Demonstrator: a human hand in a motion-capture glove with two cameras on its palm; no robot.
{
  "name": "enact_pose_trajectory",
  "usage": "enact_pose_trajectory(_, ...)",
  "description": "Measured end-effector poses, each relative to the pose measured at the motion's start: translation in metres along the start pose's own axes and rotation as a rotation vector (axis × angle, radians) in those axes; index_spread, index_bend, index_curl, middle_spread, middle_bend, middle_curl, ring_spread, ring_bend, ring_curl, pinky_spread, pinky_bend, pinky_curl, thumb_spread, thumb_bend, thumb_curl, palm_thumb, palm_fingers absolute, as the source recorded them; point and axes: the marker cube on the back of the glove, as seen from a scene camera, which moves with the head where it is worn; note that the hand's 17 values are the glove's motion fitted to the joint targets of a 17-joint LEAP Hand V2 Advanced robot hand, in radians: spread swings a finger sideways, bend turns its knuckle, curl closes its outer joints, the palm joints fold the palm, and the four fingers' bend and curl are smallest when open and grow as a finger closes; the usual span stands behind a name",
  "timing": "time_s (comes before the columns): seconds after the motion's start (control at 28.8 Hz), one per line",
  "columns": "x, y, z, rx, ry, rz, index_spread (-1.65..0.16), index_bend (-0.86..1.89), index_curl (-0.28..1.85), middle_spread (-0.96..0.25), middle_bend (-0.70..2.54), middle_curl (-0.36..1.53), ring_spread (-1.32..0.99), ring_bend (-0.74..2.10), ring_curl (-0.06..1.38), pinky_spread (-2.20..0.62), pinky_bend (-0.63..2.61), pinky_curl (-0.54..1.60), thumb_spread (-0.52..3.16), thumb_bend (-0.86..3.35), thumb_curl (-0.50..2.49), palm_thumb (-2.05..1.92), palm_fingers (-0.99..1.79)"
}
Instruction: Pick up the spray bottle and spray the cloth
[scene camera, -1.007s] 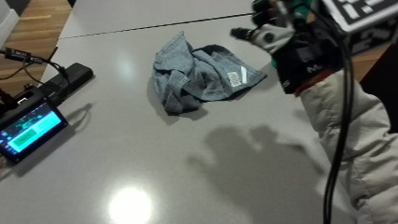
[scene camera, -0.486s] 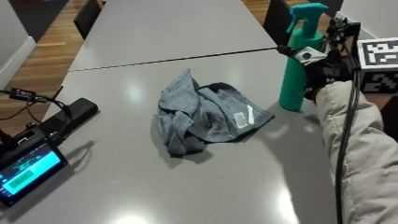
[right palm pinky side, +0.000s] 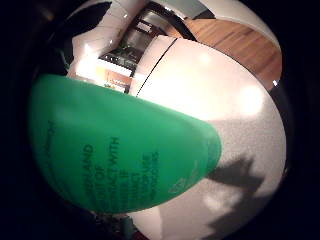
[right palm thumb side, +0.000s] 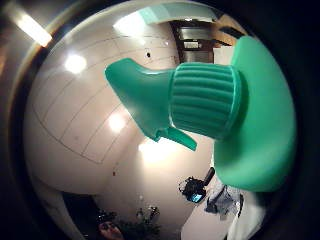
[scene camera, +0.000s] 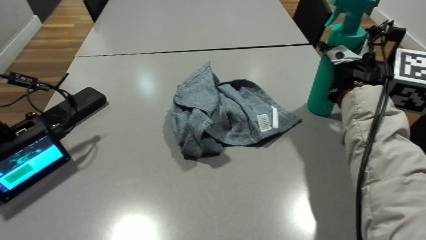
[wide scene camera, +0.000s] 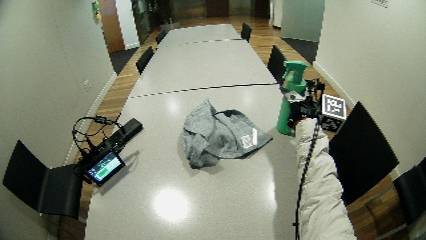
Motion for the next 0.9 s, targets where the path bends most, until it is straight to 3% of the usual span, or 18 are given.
enact_pose_trajectory(0.17,0.004,-0.002,-0.014,0.037,-0.01,0.021,-0.29,0.16,0.34,-0.14,0.41,0.43,-0.15,0.6,0.41,-0.15,0.39,0.35,0.53,0.09,0.53,1.18,0.88)
enact_pose_trajectory(0.31,0.005,0.007,-0.026,0.02,0.154,-0.018,-0.29,0.15,0.35,-0.14,0.4,0.44,-0.15,0.59,0.43,-0.16,0.37,0.36,0.5,0.07,0.55,1.21,0.88)
enact_pose_trajectory(0.66,-0.093,-0.003,0.028,-0.144,0.937,-0.468,-0.28,0.14,0.36,-0.14,0.37,0.47,-0.15,0.55,0.44,-0.16,0.33,0.38,0.45,0.02,0.58,1.24,0.88)
enact_pose_trajectory(0.9,-0.112,0.003,0.042,-0.144,1.222,-0.586,-0.28,0.13,0.36,-0.14,0.35,0.48,-0.15,0.54,0.45,-0.16,0.32,0.38,0.43,0.01,0.61,1.24,0.89)
